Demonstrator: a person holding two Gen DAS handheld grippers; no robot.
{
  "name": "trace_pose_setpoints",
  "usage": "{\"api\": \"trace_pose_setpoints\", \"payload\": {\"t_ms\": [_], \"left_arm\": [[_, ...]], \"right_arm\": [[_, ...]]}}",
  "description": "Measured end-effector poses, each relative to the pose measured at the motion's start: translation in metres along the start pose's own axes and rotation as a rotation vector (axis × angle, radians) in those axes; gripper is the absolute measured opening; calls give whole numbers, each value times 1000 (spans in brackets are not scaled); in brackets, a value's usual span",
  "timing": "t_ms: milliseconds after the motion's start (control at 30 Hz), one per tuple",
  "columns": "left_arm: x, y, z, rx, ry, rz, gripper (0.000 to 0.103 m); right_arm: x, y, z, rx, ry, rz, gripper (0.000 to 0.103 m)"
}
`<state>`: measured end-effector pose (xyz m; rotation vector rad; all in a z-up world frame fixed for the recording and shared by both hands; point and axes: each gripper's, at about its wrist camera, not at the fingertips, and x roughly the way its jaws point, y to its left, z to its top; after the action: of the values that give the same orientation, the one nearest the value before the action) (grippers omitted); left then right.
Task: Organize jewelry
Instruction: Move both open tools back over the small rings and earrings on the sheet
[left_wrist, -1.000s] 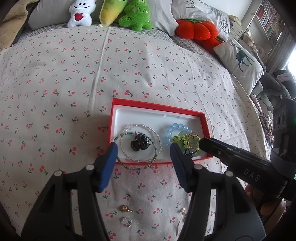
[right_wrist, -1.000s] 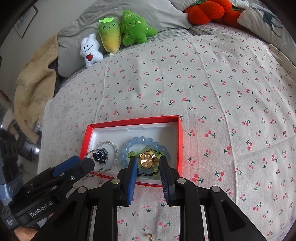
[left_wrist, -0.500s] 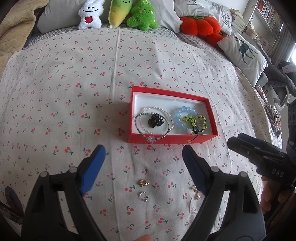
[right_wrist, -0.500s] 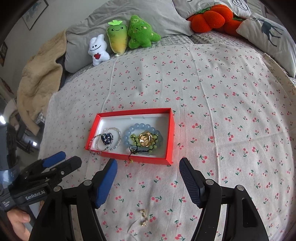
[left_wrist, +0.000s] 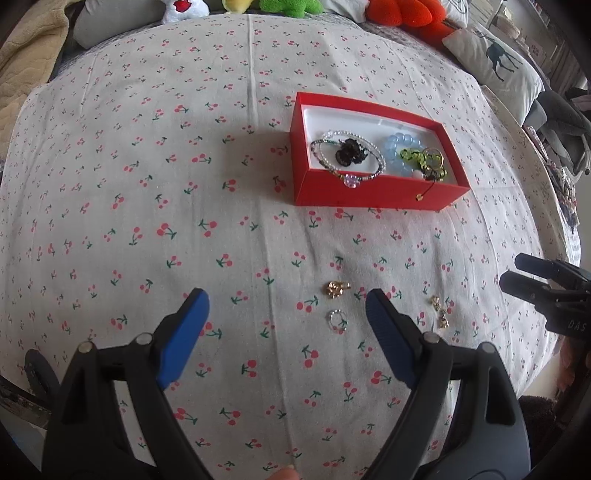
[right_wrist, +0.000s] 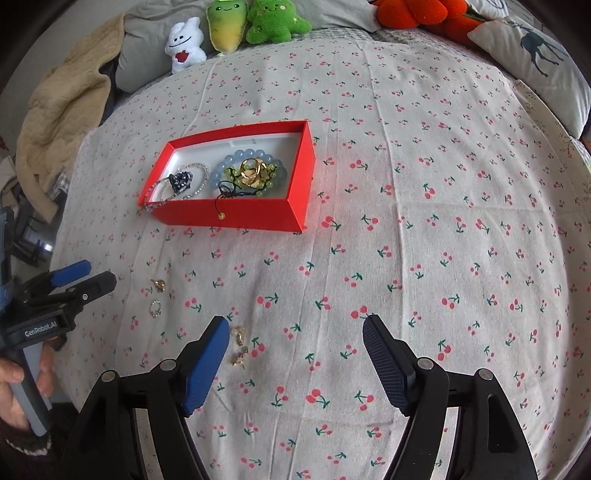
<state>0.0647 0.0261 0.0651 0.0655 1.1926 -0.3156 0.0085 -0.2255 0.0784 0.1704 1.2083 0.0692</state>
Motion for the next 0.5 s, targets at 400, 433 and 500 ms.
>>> {"api": "trace_pose_setpoints", "payload": {"t_ms": [400,433,500], "left_arm": [[23,8,-22,-33,105,-71,87],[24,9,-23,-36,102,-73,87],[26,8,-23,-37,95,-80,86]], "right_arm": [[20,-5,-17,34,98,-5,76],[22,-5,-18,40,105,0,76],[26,-5,-19,51,117,5,76]]}}
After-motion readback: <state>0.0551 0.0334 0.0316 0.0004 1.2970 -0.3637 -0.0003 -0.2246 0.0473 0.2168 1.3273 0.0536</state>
